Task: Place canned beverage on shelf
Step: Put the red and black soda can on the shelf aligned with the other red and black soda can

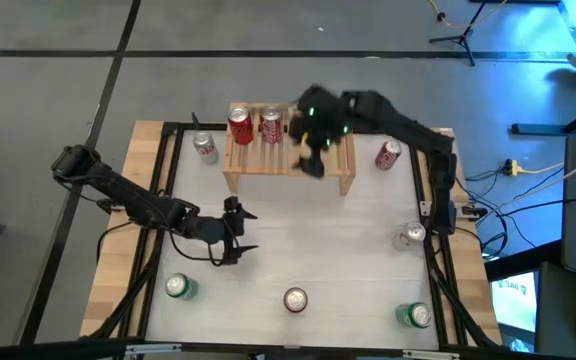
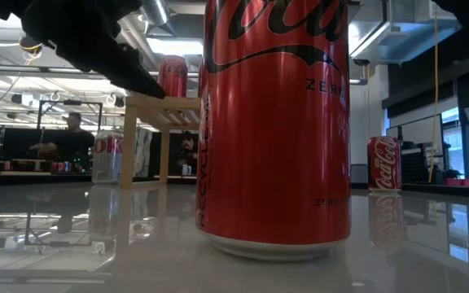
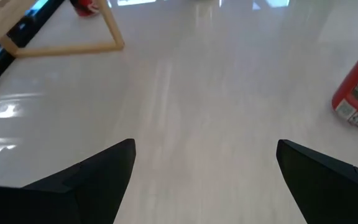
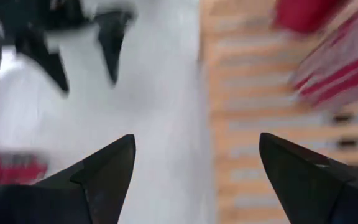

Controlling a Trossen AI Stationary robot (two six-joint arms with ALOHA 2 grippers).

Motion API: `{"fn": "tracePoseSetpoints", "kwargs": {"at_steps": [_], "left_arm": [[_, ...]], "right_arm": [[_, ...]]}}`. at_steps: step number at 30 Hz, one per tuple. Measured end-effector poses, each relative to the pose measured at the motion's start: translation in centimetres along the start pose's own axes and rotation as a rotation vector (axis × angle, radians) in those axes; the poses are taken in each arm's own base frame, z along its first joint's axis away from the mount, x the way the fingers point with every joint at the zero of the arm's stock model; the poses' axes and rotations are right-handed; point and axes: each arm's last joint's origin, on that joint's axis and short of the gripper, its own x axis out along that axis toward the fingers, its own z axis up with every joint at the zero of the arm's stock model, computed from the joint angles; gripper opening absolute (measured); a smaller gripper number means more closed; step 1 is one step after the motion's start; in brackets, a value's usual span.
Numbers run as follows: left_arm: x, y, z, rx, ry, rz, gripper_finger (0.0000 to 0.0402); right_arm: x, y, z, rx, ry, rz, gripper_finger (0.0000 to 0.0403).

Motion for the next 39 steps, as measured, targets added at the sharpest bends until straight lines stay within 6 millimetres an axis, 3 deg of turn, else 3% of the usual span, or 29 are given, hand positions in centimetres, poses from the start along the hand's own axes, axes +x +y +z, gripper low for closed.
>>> {"fn": "tracePoseSetpoints", "kwargs": {"at_steps": [6, 11, 15, 19, 23, 28, 36, 39], "left_arm": [[0.0, -0.1, 0.1, -0.039, -0.003, -0.042, 0.038], [0.0, -0.1, 0.1, -0.115, -0.003, -0.041, 0.038], [0.4, -0.5, 0.0, -0.12, -0.012, -0.048, 0.038], [1.6, -1.5, -0.3, -0.122, -0.02, -0.074, 0.038], [2.4, -2.6, -0.9, -0.157, 0.011, -0.158, 0.038], [2.9, -3.9, -1.9, -0.21, 0.073, -0.226, 0.038], [4.1, -6.0, -3.5, -0.207, 0.097, -0.263, 0.038], [4.2, -6.5, -4.0, -0.201, 0.119, -0.272, 0.038]], "right_arm": [[2.5, 8.2, -1.4, -0.077, 0.186, 0.009, 0.0337], [2.1, 15.1, -3.5, -0.195, 0.247, -0.028, 0.0337], [2.5, 19.5, -5.7, -0.281, 0.247, -0.031, 0.0337], [2.3, 22.6, -7.7, -0.309, 0.135, 0.044, 0.0337], [3.0, 24.9, -10.0, -0.316, 0.009, 0.077, 0.0337], [5.0, 26.1, -12.6, -0.264, -0.093, 0.041, 0.0337], [7.8, 26.9, -14.0, -0.023, -0.041, 0.214, 0.0337], [7.8, 26.9, -14.7, 0.03, -0.004, 0.151, 0.0337]]}}
